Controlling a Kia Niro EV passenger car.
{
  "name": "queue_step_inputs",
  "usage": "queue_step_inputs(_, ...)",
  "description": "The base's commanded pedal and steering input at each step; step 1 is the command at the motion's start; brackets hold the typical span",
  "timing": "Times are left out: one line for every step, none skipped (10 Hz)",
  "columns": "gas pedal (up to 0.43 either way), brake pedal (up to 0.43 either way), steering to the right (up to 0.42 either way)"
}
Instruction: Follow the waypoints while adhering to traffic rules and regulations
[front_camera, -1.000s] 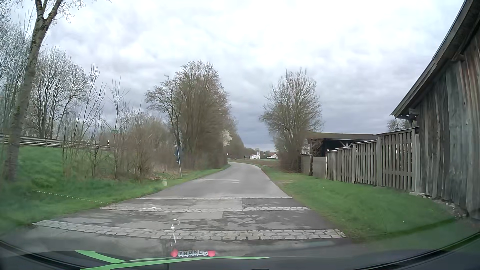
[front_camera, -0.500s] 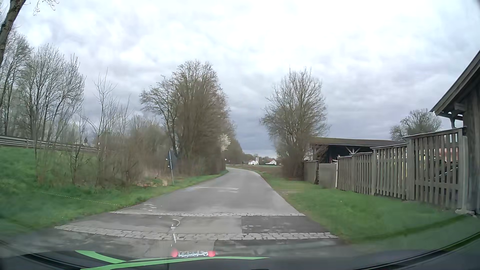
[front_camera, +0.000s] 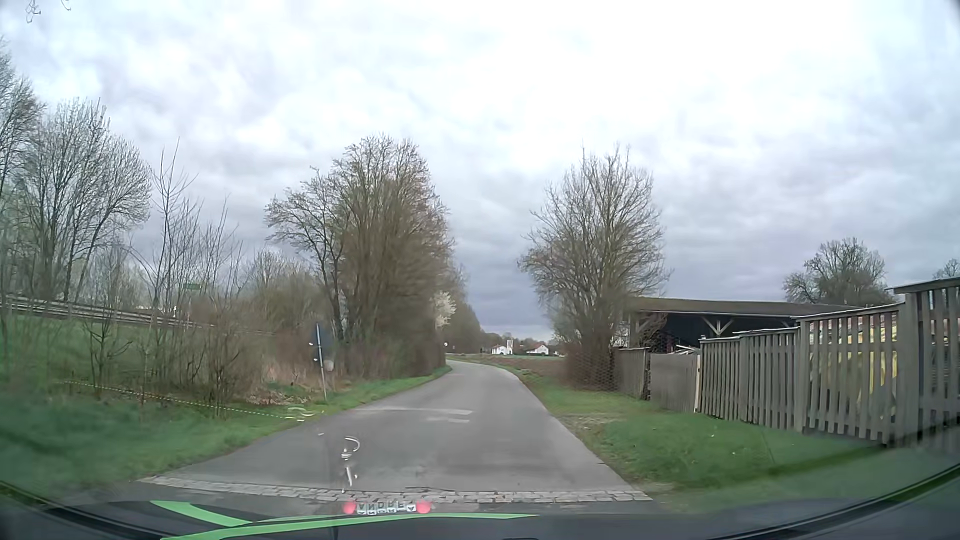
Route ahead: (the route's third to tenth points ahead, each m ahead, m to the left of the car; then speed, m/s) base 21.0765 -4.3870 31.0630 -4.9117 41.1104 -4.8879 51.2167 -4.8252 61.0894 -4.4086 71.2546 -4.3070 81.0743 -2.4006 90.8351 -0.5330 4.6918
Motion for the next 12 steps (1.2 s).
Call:
queue_step_inputs(0.15,0.0,0.012)
queue_step_inputs(0.157,0.0,0.009)
queue_step_inputs(0.189,0.0,0.01)
queue_step_inputs(0.197,0.0,0.01)
queue_step_inputs(0.197,0.0,0.012)
queue_step_inputs(0.197,0.0,0.012)
queue_step_inputs(0.197,0.0,0.01)
queue_step_inputs(0.197,0.0,0.013)
queue_step_inputs(0.197,0.0,0.015)
queue_step_inputs(0.24,0.0,0.015)
queue_step_inputs(0.248,0.0,0.015)
queue_step_inputs(0.248,0.0,0.014)
